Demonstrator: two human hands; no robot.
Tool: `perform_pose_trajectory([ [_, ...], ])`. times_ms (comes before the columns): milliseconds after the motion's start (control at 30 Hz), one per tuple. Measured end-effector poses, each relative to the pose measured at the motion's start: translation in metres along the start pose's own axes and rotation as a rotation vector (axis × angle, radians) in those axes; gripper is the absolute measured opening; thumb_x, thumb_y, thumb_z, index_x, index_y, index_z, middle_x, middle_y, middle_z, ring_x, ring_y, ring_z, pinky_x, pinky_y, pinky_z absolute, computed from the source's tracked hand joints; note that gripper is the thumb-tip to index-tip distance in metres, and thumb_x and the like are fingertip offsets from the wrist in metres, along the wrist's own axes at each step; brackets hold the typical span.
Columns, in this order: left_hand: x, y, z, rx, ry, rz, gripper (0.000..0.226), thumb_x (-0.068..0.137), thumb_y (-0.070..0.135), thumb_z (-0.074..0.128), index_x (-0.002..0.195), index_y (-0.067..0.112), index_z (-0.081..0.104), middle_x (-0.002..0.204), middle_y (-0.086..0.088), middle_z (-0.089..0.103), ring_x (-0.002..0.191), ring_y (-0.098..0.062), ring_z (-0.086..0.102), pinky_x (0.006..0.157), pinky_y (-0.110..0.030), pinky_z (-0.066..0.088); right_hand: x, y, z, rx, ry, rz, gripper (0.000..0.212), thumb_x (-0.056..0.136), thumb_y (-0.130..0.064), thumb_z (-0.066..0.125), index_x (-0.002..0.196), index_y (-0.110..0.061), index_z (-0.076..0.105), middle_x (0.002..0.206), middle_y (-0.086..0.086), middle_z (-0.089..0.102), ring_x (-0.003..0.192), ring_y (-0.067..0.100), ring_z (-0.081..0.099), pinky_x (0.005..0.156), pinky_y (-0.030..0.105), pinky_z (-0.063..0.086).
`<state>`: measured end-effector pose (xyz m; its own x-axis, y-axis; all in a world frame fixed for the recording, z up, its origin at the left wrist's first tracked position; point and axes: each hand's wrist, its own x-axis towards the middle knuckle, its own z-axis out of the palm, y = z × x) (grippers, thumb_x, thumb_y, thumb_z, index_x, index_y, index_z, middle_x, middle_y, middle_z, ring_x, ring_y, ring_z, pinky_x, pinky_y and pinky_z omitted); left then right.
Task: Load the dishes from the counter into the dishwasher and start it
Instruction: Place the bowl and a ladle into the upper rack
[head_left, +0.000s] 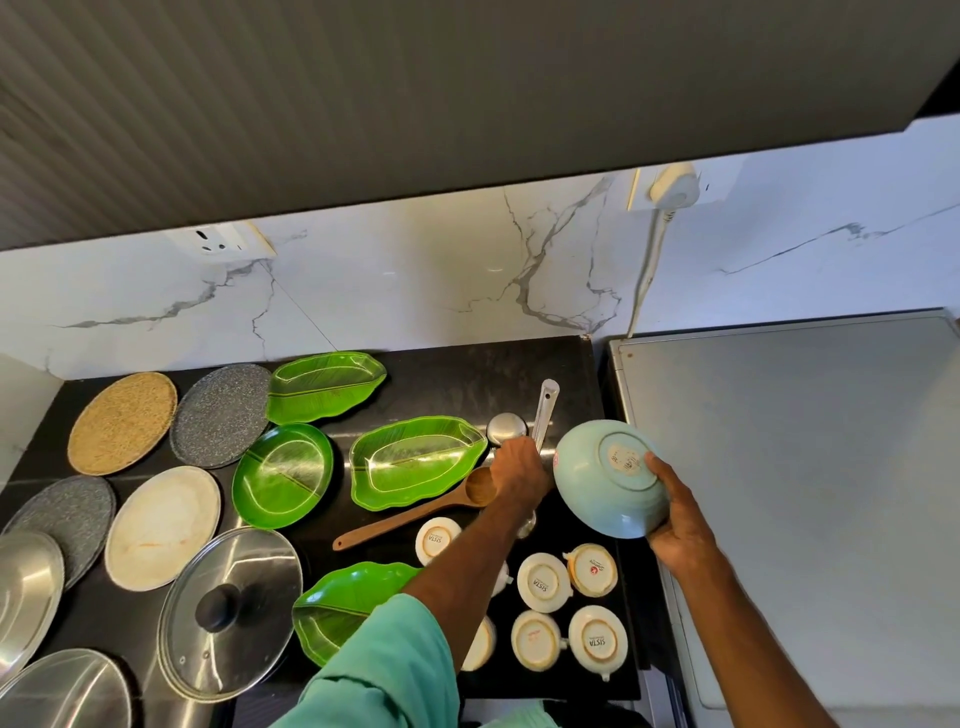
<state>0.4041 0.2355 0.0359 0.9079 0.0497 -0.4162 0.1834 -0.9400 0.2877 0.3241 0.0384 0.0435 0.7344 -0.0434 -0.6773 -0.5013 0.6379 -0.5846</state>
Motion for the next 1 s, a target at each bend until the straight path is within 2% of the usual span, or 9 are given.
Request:
perform_pose_trajectory([
  [133, 0.000, 0.000, 0.000, 0.008, -0.024, 0.007, 0.030, 0.095, 0.028, 0.065, 0.118, 0.009, 0.060, 0.114, -0.011, 0.064, 0.108, -0.031, 0.067, 0.081, -0.038, 0.055, -0.001, 0.005, -0.003, -0.002, 0.016, -0.005, 0.043, 0.093, -0.034, 0.065, 0.131, -0.015, 0.065, 0.128, 0.014, 0.068, 0.123, 0.034, 0.060, 0.107, 0.062, 0.043],
  [233, -0.002, 0.002, -0.003, 0.007, -0.024, 0.016, 0.029, 0.098, 0.024, 0.059, 0.123, 0.010, 0.053, 0.121, -0.011, 0.059, 0.112, -0.033, 0.065, 0.088, -0.043, 0.056, -0.004, 0.009, -0.004, -0.009, 0.033, -0.010, 0.043, 0.093, -0.033, 0.065, 0.131, -0.014, 0.065, 0.127, 0.014, 0.069, 0.123, 0.034, 0.061, 0.106, 0.058, 0.046],
  [400, -0.004, 0.007, -0.012, -0.202, 0.022, -0.077, 0.033, 0.095, 0.023, 0.056, 0.123, 0.010, 0.043, 0.121, -0.016, 0.065, 0.110, -0.038, 0.066, 0.090, -0.043, 0.053, -0.014, 0.009, 0.007, 0.043, 0.022, -0.014, 0.032, 0.095, -0.033, 0.061, 0.122, -0.018, 0.069, 0.117, 0.009, 0.073, 0.106, 0.026, 0.068, 0.082, 0.045, 0.061],
  [500, -0.006, -0.003, -0.020, -0.243, 0.042, -0.084, 0.031, 0.093, 0.025, 0.057, 0.119, 0.010, 0.047, 0.116, -0.014, 0.065, 0.105, -0.036, 0.067, 0.086, -0.044, 0.057, -0.018, 0.009, 0.014, 0.047, 0.015, -0.013, 0.032, 0.095, -0.033, 0.061, 0.123, -0.018, 0.069, 0.119, 0.010, 0.073, 0.107, 0.026, 0.068, 0.080, 0.044, 0.062],
  [600, -0.006, -0.022, -0.030, -0.140, 0.060, -0.035, 0.025, 0.092, 0.023, 0.056, 0.111, 0.007, 0.060, 0.112, -0.015, 0.067, 0.105, -0.037, 0.067, 0.085, -0.043, 0.056, -0.019, 0.008, 0.020, 0.039, -0.003, -0.014, 0.031, 0.096, -0.032, 0.060, 0.122, -0.019, 0.069, 0.117, 0.009, 0.073, 0.104, 0.024, 0.070, 0.077, 0.043, 0.062],
  [700, -0.017, -0.049, -0.042, -0.056, 0.062, -0.021, 0.021, 0.089, 0.021, 0.058, 0.102, 0.005, 0.065, 0.103, -0.012, 0.069, 0.095, -0.033, 0.068, 0.077, -0.037, 0.055, -0.023, 0.012, 0.026, 0.044, -0.011, -0.023, 0.034, 0.097, -0.033, 0.058, 0.127, -0.018, 0.067, 0.120, 0.010, 0.072, 0.107, 0.026, 0.069, 0.078, 0.044, 0.062],
  [767, -0.025, -0.072, -0.046, -0.020, 0.074, 0.004, 0.019, 0.090, 0.022, 0.058, 0.099, 0.005, 0.062, 0.100, -0.012, 0.065, 0.091, -0.031, 0.062, 0.074, -0.036, 0.046, -0.024, 0.016, 0.028, 0.041, -0.007, -0.024, 0.039, 0.096, -0.035, 0.060, 0.130, -0.018, 0.065, 0.122, 0.011, 0.071, 0.112, 0.028, 0.067, 0.081, 0.045, 0.061],
  [933, -0.039, -0.116, -0.045, 0.038, 0.102, 0.018, 0.016, 0.090, 0.024, 0.056, 0.082, 0.013, 0.048, 0.090, -0.011, 0.057, 0.085, -0.031, 0.056, 0.066, -0.037, 0.037, -0.029, 0.027, 0.032, 0.036, -0.018, 0.009, 0.044, 0.093, -0.037, 0.063, 0.133, -0.018, 0.062, 0.126, 0.013, 0.069, 0.120, 0.033, 0.063, 0.086, 0.051, 0.059],
  [1000, -0.046, -0.121, -0.048, 0.034, 0.110, 0.026, 0.017, 0.091, 0.025, 0.054, 0.082, 0.011, 0.050, 0.084, -0.007, 0.051, 0.078, -0.026, 0.049, 0.063, -0.036, 0.035, -0.032, 0.030, 0.034, 0.033, -0.017, 0.009, 0.044, 0.092, -0.037, 0.065, 0.132, -0.018, 0.064, 0.126, 0.014, 0.069, 0.120, 0.034, 0.063, 0.087, 0.052, 0.058],
])
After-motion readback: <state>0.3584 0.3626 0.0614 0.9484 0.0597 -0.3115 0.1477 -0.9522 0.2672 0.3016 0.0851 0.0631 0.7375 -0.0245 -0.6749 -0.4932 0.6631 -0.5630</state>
